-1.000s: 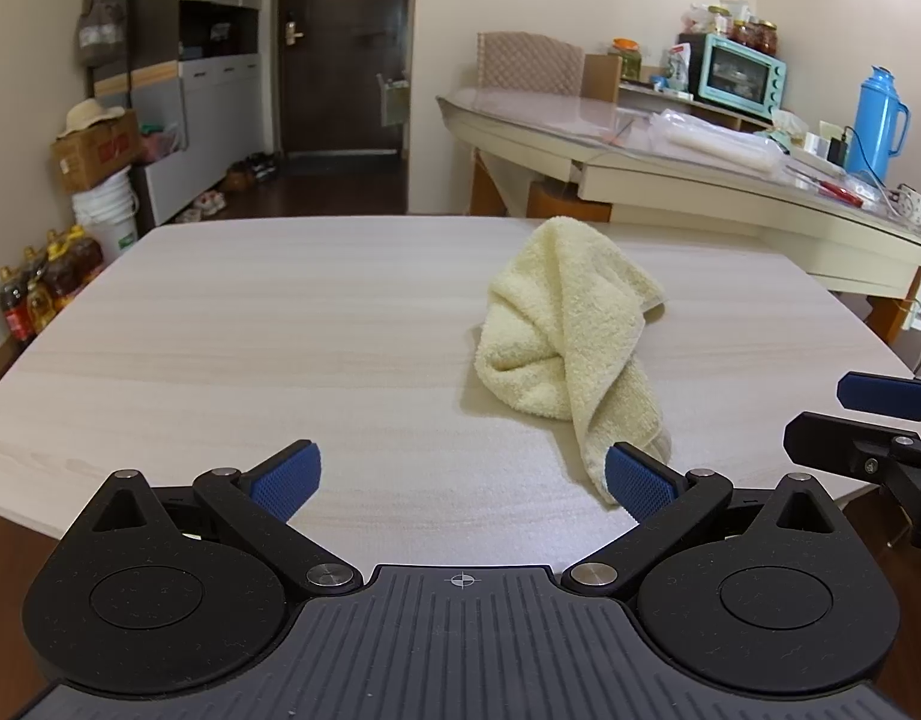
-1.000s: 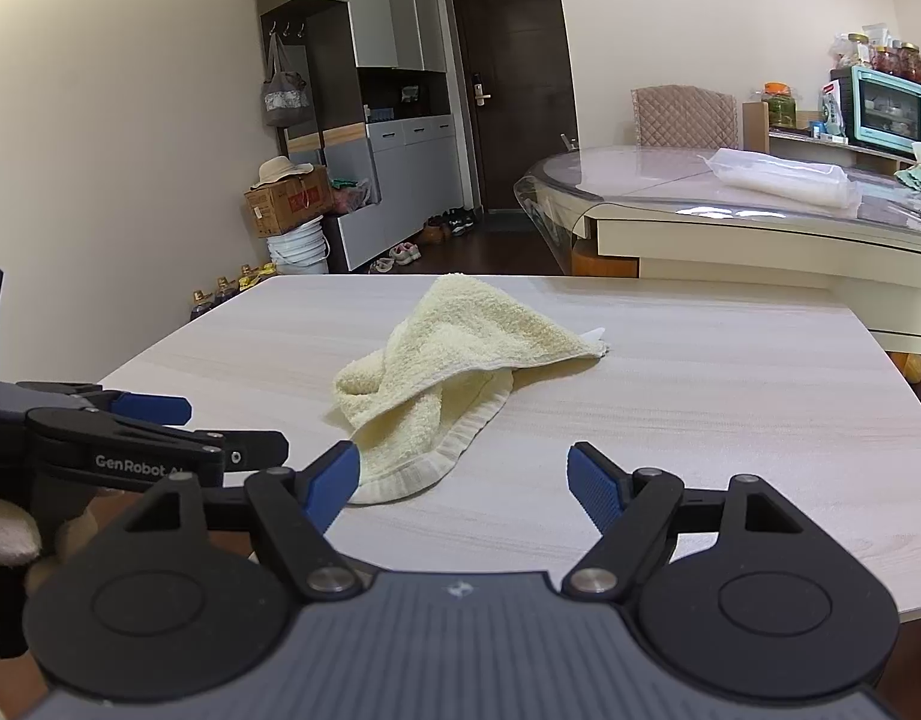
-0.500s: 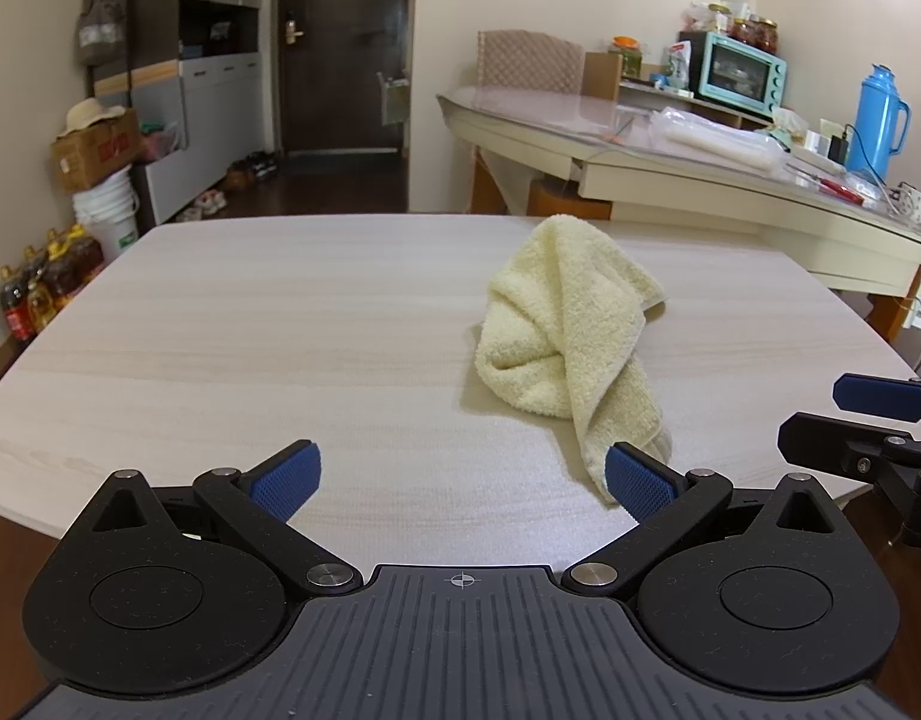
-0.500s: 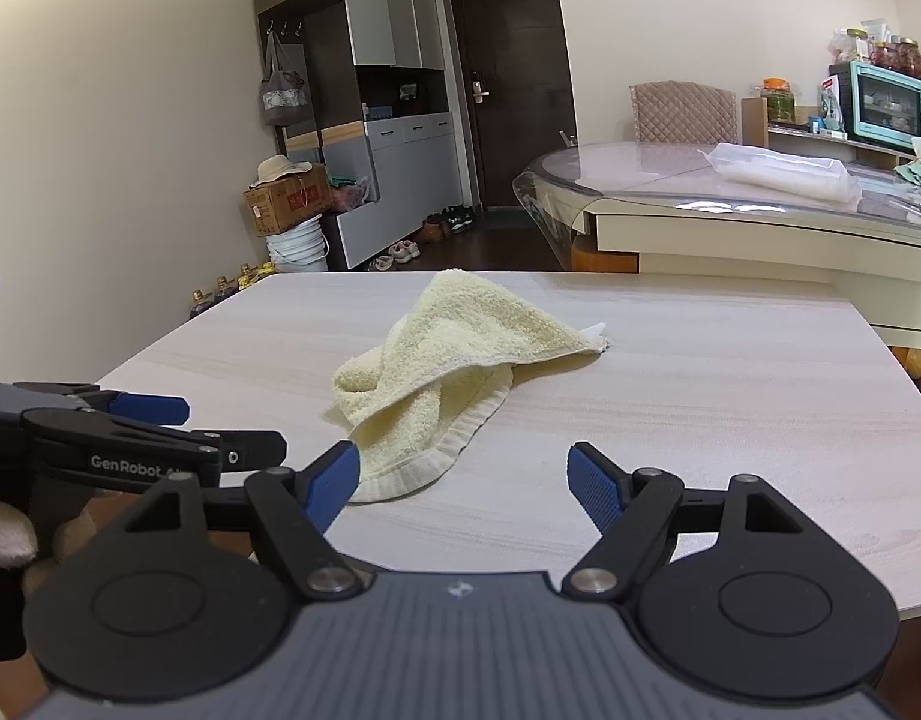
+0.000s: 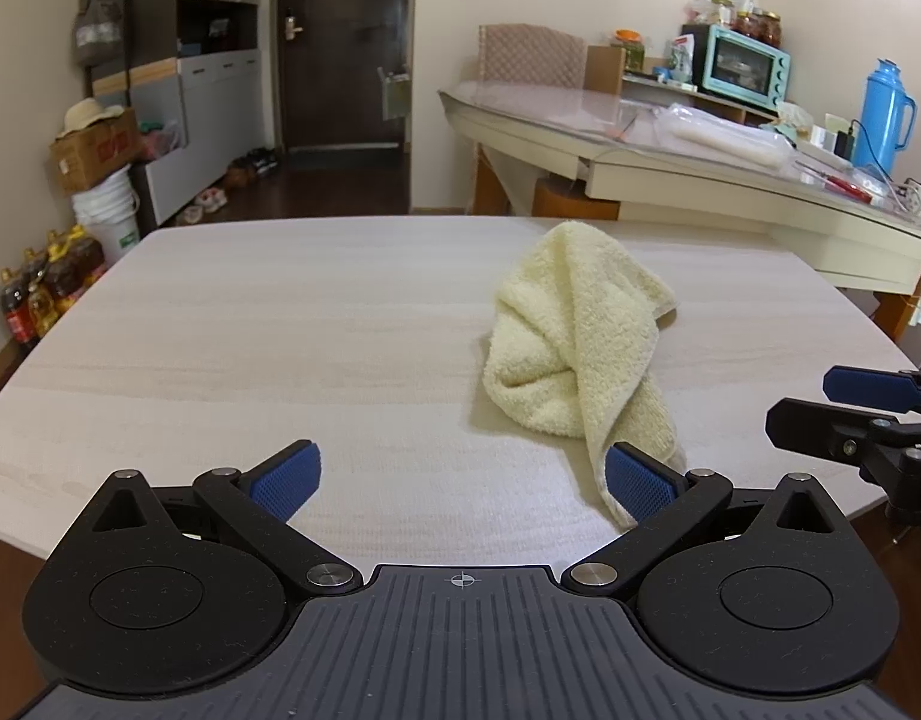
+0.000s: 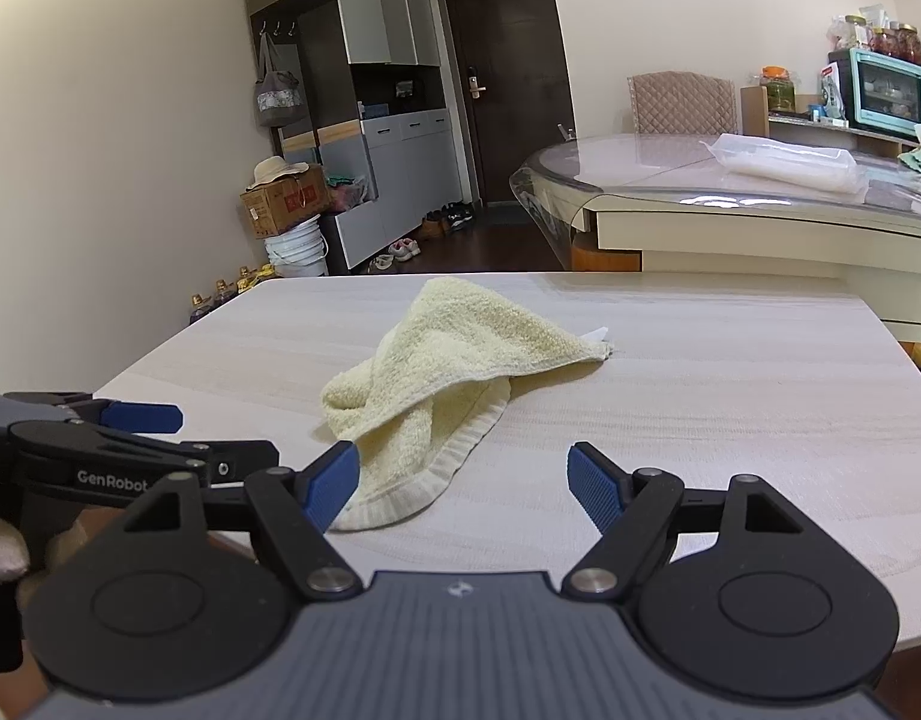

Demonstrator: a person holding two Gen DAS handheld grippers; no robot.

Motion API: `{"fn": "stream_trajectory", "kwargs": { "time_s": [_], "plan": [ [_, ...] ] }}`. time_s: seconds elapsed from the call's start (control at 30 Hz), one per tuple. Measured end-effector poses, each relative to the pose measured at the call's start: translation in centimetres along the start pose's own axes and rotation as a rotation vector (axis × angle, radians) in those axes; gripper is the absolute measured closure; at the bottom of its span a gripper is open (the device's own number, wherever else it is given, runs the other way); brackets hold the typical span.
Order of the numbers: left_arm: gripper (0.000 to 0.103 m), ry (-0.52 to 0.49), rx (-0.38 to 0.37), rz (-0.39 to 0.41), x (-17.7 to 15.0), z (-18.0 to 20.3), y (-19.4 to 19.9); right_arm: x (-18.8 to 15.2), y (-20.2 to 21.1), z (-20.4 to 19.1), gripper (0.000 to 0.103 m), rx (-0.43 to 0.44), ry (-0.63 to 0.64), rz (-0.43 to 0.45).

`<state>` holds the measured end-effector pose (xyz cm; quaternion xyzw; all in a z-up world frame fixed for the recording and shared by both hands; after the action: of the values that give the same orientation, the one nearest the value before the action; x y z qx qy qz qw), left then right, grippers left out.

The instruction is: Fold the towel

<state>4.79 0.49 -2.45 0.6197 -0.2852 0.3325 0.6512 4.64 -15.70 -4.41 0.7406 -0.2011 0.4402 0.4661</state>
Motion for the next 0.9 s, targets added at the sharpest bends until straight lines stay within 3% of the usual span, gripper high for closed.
{"fn": "stream_trajectory", "kwargs": {
  "time_s": [0.3,0.67,0.73,0.9],
  "plan": [
    [0.000,-0.006,0.019,0.018,1.9,-0.8,-1.3,2.3,-2.9,1.7,0.025,0.012,-0.059,0.000],
    [0.000,-0.025,0.016,0.011,3.9,-1.8,-3.7,2.5,-10.3,4.2,0.031,0.174,-0.356,-0.081],
    [0.000,-0.026,0.016,0.006,4.1,-1.9,-4.2,2.4,-11.2,4.2,0.036,0.191,-0.382,-0.084],
    [0.000,-0.024,0.015,-0.005,4.0,-2.2,-5.0,2.6,-12.0,4.8,0.084,0.240,-0.431,-0.047]
  ]
}}
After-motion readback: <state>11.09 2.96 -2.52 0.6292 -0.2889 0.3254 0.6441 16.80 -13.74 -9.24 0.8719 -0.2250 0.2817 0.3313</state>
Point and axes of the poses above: each gripper's, at about its wrist camera, not at the fingertips, and y roughly against the way its jaws point, z to its right, x to its top, the point moved 4 cm from there along -y, roughly the way its jaws point, and after that the axes turned 3 degrees about y, right-handed, at the moved point
